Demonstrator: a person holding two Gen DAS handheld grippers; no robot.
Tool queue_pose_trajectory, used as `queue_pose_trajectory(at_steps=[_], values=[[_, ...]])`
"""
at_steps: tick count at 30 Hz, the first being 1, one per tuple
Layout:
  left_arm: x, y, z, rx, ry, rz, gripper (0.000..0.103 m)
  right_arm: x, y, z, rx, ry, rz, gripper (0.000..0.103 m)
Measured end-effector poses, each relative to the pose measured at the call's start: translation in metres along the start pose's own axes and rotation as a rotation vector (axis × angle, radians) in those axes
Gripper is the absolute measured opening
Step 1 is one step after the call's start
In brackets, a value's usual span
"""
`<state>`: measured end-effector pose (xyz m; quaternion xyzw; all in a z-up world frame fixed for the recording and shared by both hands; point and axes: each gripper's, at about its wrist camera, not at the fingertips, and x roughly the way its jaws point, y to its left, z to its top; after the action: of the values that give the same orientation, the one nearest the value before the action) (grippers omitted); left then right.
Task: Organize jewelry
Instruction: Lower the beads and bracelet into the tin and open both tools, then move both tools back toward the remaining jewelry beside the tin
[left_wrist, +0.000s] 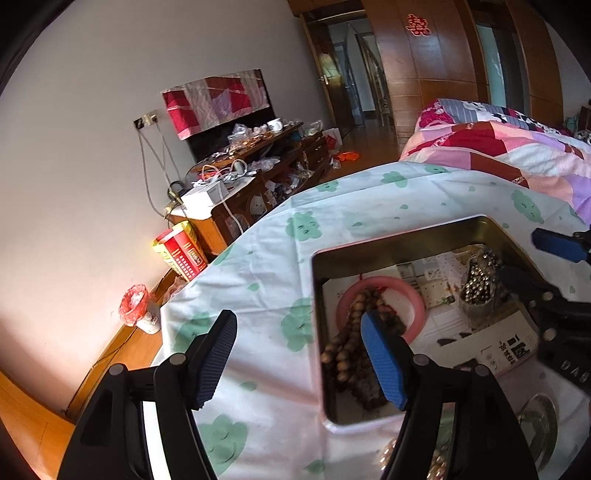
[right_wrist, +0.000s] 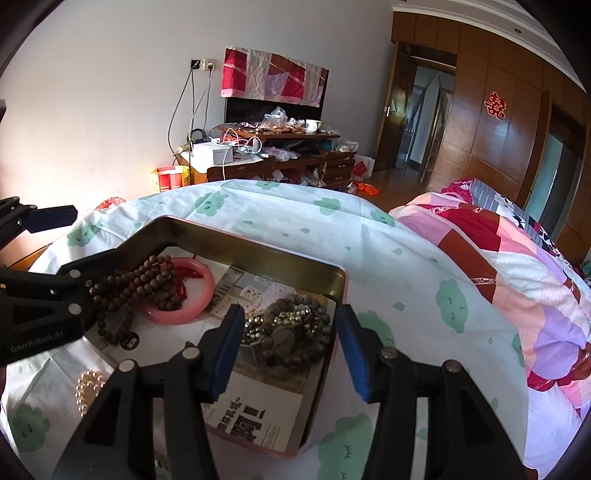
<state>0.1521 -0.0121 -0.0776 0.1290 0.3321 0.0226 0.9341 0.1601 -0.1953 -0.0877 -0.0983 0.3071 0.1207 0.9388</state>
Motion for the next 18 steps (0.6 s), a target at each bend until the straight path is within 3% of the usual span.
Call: queue_pose_trajectory(at_steps=[8,18], values=[[-0.026,0.021,-0.035,-0.055,0.025,0.009,0.070,-0.035,-0.006,-0.017,0.003,-0.020,-0.014,0.064],[-0.032,-0.002,-0.068,-0.043,0.086,-0.045,0.070,-0.052,-0.007,-0.064,0.000,0.052,-0.010,0.066]])
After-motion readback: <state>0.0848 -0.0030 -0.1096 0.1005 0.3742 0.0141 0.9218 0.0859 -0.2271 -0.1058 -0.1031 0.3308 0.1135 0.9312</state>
